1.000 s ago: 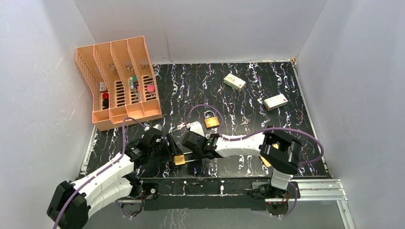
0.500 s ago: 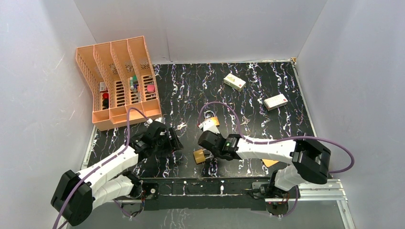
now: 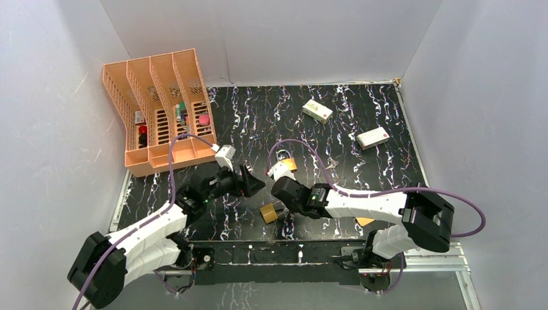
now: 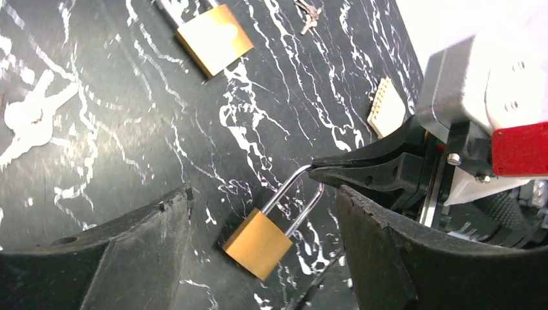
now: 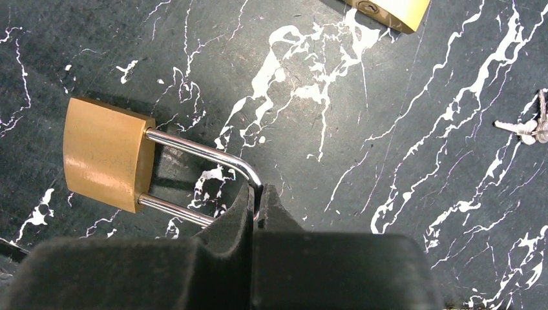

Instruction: Unlock with the key

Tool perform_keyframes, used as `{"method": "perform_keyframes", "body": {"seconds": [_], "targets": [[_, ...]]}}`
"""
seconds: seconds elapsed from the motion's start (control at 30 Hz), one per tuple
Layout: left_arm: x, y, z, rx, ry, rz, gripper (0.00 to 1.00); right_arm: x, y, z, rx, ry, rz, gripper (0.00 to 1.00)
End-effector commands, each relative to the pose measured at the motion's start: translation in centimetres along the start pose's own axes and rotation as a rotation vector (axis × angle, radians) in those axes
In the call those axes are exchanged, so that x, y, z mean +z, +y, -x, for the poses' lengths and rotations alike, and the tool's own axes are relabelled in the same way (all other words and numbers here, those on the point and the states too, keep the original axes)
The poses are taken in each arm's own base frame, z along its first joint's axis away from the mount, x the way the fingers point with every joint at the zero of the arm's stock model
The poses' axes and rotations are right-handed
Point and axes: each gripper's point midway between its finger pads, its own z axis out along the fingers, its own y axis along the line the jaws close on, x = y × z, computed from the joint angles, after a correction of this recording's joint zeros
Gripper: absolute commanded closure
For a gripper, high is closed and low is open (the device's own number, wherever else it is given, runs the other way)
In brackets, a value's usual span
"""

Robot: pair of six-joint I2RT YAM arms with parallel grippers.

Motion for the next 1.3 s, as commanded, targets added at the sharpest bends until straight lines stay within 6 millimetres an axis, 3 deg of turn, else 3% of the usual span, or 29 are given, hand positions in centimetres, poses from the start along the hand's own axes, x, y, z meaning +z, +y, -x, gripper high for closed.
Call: {"method": "perform_keyframes", "body": {"seconds": [0.0,0.23,0.4,0.63,0.73,1.03,1.27], "targets": [[0.9,-3.4,2.3,0.294,-0.063,-0.193,0.23,-0.8,0.7,2.6,0.032,-0.098,0.045,1.0],[2.3,-3.2,0.0,0.4,0.017,-0.313,0.26,-1.1,0.8,2.7,0.044,-0.116,0.066,1.0],[2.5,-3.2,0.1,0.253,0.057,-0.466,0.3,-1.1,1.1,2.7,0.053,-0.127,0.083,1.0],[3.5,-2.4,-3.5,0.143,0.236,-0.557,0.36,-1.1,1.2,2.9,0.053,-0.141,0.091,1.0],[3.4,-2.3,-3.9,0.147,0.233,-0.57,0.36,-1.2,1.2,3.1,0.056,-0.152,0.096,1.0],[6.2,-2.9,-6.8,0.188,0.359,-0.654,0.38,-1.6,1.6,3.6,0.077,-0.174,0.119,1.0],[6.7,-4.0,-6.9,0.205,0.383,-0.707,0.41,-2.1,1.4,4.0,0.088,-0.187,0.12,1.0]]}}
